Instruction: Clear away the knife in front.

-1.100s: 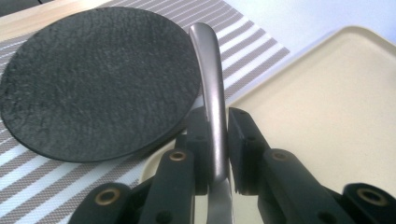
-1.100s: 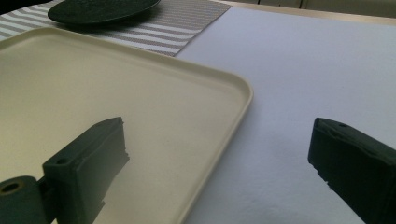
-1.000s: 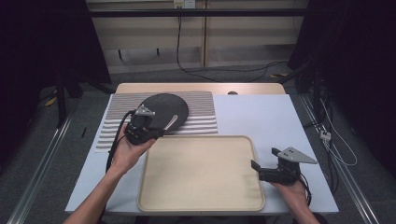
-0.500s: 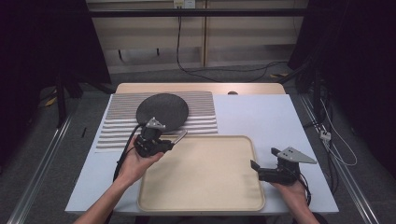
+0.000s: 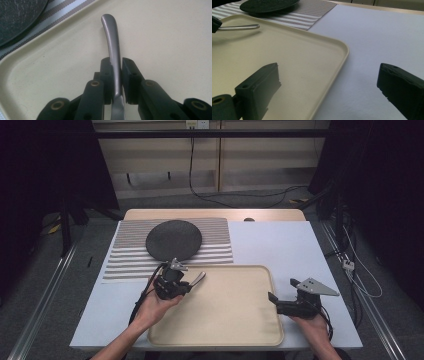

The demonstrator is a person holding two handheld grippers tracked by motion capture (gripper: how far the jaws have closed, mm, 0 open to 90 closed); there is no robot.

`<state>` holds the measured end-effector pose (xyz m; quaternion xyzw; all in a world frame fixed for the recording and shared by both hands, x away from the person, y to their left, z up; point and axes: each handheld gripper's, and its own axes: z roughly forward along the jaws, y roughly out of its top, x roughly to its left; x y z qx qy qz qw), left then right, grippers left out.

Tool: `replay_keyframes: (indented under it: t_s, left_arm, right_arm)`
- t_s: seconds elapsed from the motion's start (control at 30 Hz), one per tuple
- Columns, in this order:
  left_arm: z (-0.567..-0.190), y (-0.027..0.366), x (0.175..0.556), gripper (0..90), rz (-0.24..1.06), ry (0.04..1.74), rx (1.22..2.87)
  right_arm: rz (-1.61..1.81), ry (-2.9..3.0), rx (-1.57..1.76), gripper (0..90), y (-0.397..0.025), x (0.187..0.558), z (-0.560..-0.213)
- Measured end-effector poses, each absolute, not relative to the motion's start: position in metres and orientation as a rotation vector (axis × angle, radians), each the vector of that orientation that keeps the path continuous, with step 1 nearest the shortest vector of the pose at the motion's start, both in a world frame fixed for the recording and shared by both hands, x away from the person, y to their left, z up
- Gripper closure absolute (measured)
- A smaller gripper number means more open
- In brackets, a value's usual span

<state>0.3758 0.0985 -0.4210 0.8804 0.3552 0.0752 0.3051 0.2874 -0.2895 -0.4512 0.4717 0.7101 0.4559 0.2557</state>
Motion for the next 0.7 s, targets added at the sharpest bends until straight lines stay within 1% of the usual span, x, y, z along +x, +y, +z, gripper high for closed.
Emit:
replay_keyframes:
  t_s: [0.17, 0.4, 0.7]
  left_arm:
    - [-0.430, 0.095, 0.375, 80.0, 0.173, 0.947, 2.343]
    - [-0.438, 0.091, 0.375, 80.0, 0.171, 0.957, 2.370]
    - [-0.440, 0.092, 0.366, 79.8, 0.215, 0.966, 2.356]
  right_arm:
    - [1.235, 1.924, 1.281, 4.4, -0.289, 0.287, -0.451]
    - [1.234, 1.923, 1.279, 4.4, -0.290, 0.286, -0.450]
    - [1.233, 1.928, 1.276, 4.4, -0.290, 0.286, -0.451]
